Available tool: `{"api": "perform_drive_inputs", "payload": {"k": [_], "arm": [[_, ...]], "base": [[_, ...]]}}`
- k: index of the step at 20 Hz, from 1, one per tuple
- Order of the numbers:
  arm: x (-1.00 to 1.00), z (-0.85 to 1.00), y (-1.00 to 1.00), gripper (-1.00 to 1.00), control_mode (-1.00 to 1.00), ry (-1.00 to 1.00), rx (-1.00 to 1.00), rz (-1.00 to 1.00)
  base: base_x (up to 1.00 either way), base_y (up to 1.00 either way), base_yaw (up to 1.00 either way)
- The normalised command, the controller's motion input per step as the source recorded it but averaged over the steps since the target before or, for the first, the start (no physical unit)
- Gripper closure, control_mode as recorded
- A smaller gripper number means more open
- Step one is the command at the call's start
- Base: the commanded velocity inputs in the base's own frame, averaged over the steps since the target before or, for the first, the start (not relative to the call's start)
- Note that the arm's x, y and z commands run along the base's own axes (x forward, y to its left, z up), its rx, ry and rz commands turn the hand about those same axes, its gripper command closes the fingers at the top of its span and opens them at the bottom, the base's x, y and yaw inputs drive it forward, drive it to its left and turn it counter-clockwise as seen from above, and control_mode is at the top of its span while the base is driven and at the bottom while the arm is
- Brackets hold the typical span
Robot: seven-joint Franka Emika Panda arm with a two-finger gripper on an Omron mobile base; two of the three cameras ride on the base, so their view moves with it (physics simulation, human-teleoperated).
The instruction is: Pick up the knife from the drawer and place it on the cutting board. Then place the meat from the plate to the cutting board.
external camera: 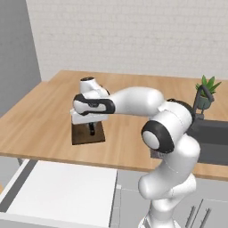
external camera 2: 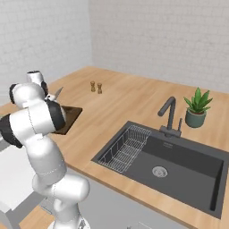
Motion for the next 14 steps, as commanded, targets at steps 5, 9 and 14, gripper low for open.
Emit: {"api": "perform_drive_inputs", "payload": {"k": [5, 9, 14], "arm": [[0.47, -0.36, 0.12, 1.0, -1.0, 0.0, 0.0, 0.0], [0.53, -0.46, 0.14, 1.0, -1.0, 0.0, 0.0, 0.0], [0.37, -0.18, 0.13, 1.0, -1.0, 0.06, 0.0, 0.0]], "base": [[0.0, 0.0, 0.0], [0.0, 0.0, 0.0], [0.0, 0.0, 0.0]]}}
